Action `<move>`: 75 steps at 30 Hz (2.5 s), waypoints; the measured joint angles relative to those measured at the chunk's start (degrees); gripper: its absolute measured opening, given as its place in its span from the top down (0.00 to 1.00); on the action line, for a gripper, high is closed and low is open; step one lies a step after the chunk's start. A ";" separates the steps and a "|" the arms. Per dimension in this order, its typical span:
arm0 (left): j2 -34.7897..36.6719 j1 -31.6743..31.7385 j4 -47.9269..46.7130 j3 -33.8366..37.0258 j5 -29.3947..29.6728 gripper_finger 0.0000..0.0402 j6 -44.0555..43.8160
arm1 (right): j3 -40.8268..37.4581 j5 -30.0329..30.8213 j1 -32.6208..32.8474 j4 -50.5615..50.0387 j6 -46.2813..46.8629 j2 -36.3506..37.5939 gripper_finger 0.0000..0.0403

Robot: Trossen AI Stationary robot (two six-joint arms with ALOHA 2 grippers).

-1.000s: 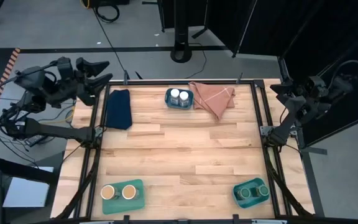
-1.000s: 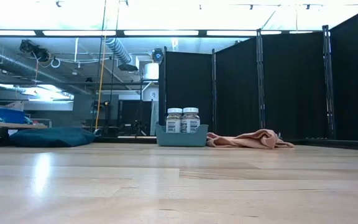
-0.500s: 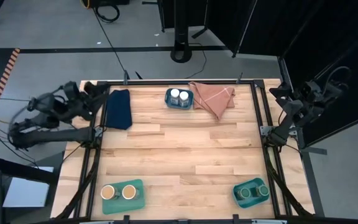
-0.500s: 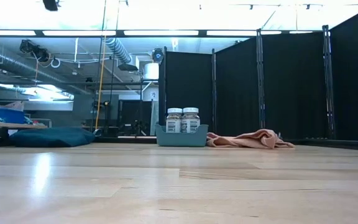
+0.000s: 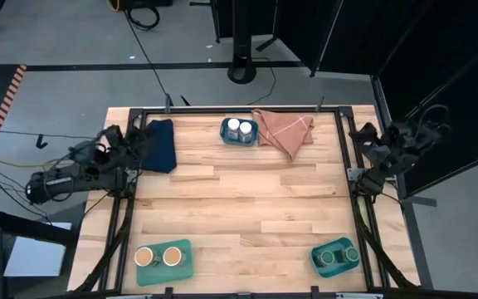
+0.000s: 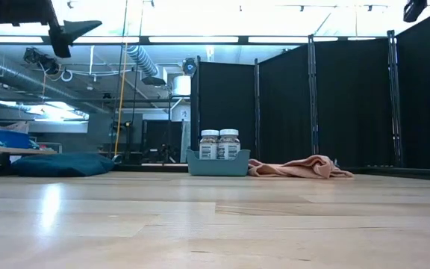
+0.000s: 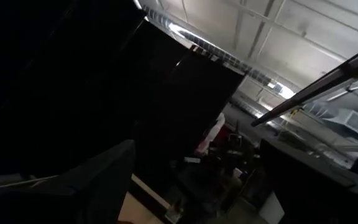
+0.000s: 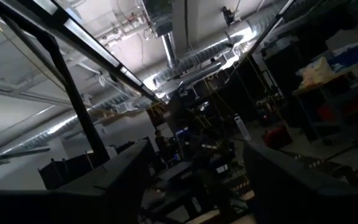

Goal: Sort spices by type
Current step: Return to Home Position

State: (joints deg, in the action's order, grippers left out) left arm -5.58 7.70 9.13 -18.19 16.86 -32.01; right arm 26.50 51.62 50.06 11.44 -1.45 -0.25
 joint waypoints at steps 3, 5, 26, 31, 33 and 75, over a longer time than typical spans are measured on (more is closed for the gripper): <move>0.04 0.00 0.46 1.40 1.38 0.13 -0.02 | -2.45 0.11 0.00 2.14 -0.33 -0.01 0.34; 0.02 0.02 -1.07 2.61 1.49 0.13 0.14 | -3.72 0.23 0.00 2.99 0.22 0.00 0.34; -0.02 -4.48 3.33 13.29 -0.61 0.13 -2.41 | -24.50 -2.04 -0.02 28.82 -3.13 -0.01 0.34; -0.03 -6.86 9.05 15.98 -5.02 0.13 1.40 | -26.05 -6.78 0.00 29.60 -6.38 -0.06 0.34; -0.02 -7.60 12.22 17.03 -8.45 0.13 2.90 | -26.20 -5.22 -0.02 29.12 -7.88 0.01 0.34; -0.02 -9.33 19.16 17.72 -39.75 0.13 18.29 | -26.16 -27.41 -6.24 -7.29 -2.36 -3.24 0.35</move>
State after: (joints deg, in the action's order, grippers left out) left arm -5.61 -1.63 28.29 -0.47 -22.88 -13.72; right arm 0.34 24.21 43.82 4.15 -3.81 -3.49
